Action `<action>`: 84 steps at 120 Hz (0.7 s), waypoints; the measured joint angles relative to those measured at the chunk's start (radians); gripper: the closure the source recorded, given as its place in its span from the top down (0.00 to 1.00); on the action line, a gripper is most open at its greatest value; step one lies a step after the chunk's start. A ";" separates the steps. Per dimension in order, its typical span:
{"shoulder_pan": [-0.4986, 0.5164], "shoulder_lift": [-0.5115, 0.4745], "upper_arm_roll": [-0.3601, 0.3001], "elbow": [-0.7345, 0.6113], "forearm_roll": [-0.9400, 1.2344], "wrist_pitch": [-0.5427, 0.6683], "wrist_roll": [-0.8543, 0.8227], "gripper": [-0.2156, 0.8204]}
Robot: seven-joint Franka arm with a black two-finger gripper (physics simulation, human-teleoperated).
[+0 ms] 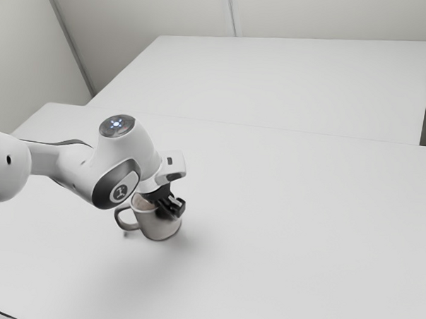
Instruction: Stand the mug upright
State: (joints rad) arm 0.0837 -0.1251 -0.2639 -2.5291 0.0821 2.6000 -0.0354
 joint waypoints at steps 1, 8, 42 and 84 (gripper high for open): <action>0.000 0.000 0.000 0.000 0.000 0.000 0.000 0.33; -0.002 -0.004 -0.001 0.002 -0.003 0.000 -0.002 0.43; 0.003 -0.042 0.000 0.026 -0.009 -0.016 -0.006 0.70; -0.005 -0.035 -0.001 0.323 -0.063 -0.353 -0.019 0.77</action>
State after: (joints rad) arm 0.0792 -0.1599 -0.2648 -2.2057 0.0188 2.2469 -0.0543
